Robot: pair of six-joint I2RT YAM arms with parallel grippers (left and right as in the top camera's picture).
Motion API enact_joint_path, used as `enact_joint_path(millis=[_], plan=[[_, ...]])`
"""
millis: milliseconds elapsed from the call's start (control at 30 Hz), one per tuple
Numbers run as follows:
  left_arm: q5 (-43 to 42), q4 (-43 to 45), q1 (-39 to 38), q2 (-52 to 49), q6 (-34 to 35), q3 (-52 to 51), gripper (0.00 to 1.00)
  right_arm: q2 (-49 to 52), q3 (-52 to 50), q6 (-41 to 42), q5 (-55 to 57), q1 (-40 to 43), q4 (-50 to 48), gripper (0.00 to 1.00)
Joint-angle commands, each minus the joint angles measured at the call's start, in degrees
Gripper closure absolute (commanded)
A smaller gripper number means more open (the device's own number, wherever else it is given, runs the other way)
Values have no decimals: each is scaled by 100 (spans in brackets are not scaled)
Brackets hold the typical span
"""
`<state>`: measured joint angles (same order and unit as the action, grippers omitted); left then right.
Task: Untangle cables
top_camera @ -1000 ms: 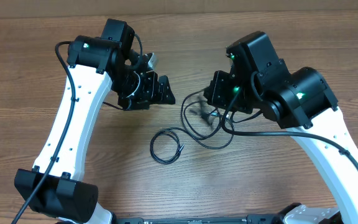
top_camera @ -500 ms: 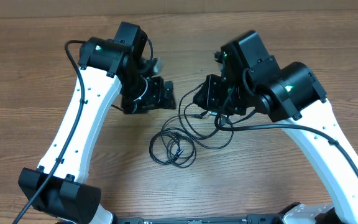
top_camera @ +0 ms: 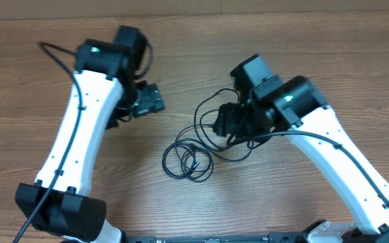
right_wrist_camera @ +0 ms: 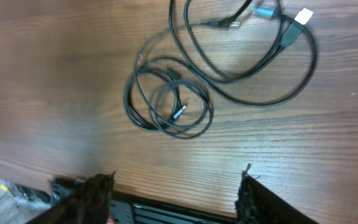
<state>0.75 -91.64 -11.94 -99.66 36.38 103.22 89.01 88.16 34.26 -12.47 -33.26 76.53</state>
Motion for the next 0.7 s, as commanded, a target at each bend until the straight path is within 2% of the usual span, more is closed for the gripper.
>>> enact_joint_path(millis=[0, 133, 233, 367, 467, 667], plan=[[85, -55, 566, -9, 308, 26, 0, 48, -549, -131, -227, -256, -393, 28], [116, -232, 1119, -9, 297, 22, 0, 50, -1309, -129, -350, -551, -1342, 24], [116, -378, 1410, -9, 280, 9, 0, 61, -1840, 50, -350, -737, -2149, 24], [116, -433, 1530, -9, 59, 4, 0, 81, -2490, 433, -348, -970, -3250, 38], [116, -420, 1526, -9, -22, 4, 0, 116, -2872, 455, -334, -1169, -3963, 54], [114, -387, 1523, -9, -22, 4, 0, 424, -3101, 905, 188, -1453, -4485, 61]])
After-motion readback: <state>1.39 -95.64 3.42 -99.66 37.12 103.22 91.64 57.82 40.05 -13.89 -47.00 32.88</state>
